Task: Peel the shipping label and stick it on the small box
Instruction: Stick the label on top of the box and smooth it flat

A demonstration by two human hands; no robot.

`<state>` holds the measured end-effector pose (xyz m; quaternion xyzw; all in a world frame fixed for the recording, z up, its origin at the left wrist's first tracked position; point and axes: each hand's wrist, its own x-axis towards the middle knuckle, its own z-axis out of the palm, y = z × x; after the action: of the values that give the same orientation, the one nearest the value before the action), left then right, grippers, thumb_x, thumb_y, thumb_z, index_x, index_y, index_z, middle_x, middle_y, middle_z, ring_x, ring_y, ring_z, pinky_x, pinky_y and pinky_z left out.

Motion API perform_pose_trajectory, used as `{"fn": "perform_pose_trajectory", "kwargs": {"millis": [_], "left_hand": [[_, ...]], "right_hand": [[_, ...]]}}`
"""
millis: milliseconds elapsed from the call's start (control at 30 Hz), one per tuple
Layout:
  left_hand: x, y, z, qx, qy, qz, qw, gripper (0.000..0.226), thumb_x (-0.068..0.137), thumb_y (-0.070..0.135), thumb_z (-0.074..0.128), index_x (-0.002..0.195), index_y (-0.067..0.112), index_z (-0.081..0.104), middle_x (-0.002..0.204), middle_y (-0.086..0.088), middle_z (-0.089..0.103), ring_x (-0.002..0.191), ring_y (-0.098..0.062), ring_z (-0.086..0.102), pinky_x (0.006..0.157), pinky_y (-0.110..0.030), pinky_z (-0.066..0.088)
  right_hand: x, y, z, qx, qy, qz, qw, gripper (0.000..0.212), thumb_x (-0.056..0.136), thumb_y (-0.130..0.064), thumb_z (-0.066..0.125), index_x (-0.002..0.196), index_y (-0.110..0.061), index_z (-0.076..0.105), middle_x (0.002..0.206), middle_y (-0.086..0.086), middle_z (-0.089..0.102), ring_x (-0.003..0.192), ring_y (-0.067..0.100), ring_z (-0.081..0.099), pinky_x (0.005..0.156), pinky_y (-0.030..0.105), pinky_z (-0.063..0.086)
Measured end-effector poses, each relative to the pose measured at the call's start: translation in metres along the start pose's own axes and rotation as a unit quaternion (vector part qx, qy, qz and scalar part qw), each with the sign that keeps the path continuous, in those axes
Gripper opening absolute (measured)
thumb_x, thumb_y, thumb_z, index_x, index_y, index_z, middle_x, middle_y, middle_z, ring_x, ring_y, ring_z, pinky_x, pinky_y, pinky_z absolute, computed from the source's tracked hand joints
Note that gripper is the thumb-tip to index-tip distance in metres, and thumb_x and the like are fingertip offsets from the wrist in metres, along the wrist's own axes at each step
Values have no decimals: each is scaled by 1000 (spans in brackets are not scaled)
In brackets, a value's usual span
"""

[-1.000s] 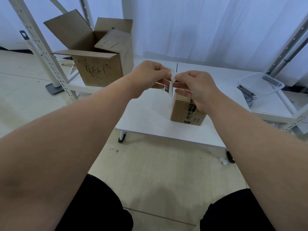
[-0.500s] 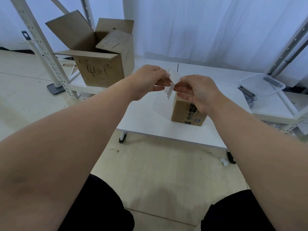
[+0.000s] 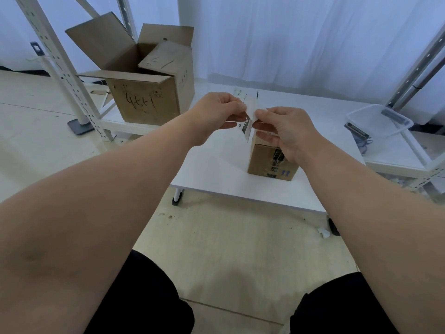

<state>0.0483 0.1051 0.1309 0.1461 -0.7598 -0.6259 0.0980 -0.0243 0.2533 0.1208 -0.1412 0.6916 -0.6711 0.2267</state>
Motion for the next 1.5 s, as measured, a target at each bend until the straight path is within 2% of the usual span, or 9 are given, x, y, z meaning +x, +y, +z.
{"fn": "perform_pose_trajectory", "kwargs": {"millis": [300, 400, 467, 667, 800, 967, 1100, 1267, 1500], "left_hand": [[2, -3, 4, -60, 2, -38, 997, 18, 95, 23, 53, 96, 8, 63, 87, -3, 71, 87, -15, 67, 89, -30, 52], [2, -1, 6, -54, -21, -51, 997, 41, 93, 44, 51, 105, 7, 65, 103, -8, 71, 99, -19, 68, 91, -32, 53], [1, -2, 8, -20, -43, -42, 998, 47, 90, 47, 55, 110, 5, 63, 110, -9, 69, 104, -20, 66, 94, -32, 52], [1, -5, 8, -48, -43, -32, 997, 13, 86, 20, 67, 90, 8, 63, 91, -7, 68, 91, -20, 66, 94, -34, 53], [-1, -2, 5, -24, -27, -33, 999, 10, 86, 16, 67, 89, 6, 66, 81, -3, 69, 78, -13, 66, 89, -30, 55], [-1, -1, 4, -30, -25, -35, 999, 6, 89, 13, 63, 87, 7, 63, 85, -8, 69, 80, -18, 66, 84, -28, 57], [2, -4, 4, -9, -16, -18, 1000, 9, 90, 12, 62, 82, 9, 60, 80, -6, 67, 70, -14, 65, 77, -25, 58], [5, -8, 3, 11, -1, -7, 1000, 9, 90, 12, 62, 83, 8, 59, 81, -10, 67, 71, -17, 65, 75, -26, 59], [5, -11, -2, 38, 19, 7, 999, 11, 90, 11, 61, 80, 8, 58, 74, -8, 65, 60, -10, 63, 66, -21, 57]], "right_hand": [[1, -1, 1, 30, 6, 13, 999, 5, 85, -11, 69, 82, -9, 66, 79, 4, 70, 72, 14, 68, 75, 29, 58], [1, -1, 2, 20, 20, 14, 1000, 6, 84, -11, 70, 82, -9, 65, 80, 5, 69, 71, 14, 66, 75, 29, 58], [0, -1, 3, 16, 17, 11, 1000, 5, 85, -12, 69, 82, -9, 66, 81, 5, 69, 72, 14, 66, 76, 29, 58], [-3, -4, 8, 22, 12, 7, 1000, 7, 89, -11, 64, 83, -9, 65, 81, 6, 69, 71, 13, 65, 77, 30, 58], [-2, -2, 4, -4, -8, 6, 1000, 7, 91, -13, 62, 85, -10, 66, 83, 4, 70, 72, 11, 66, 76, 29, 58], [1, 2, -2, -7, -30, 12, 999, 6, 92, -14, 61, 91, -10, 66, 92, 5, 70, 83, 14, 66, 75, 30, 57], [2, 4, -3, 0, -30, 17, 999, 7, 92, -13, 60, 92, -8, 66, 94, 7, 68, 83, 15, 65, 72, 30, 56], [3, 5, -6, -9, -33, 24, 999, 7, 92, -14, 60, 90, -11, 66, 97, 7, 69, 89, 16, 66, 75, 31, 56], [5, 7, -9, -23, -30, 43, 998, 8, 91, -16, 62, 86, -10, 66, 96, 8, 71, 92, 19, 67, 87, 37, 56]]}}
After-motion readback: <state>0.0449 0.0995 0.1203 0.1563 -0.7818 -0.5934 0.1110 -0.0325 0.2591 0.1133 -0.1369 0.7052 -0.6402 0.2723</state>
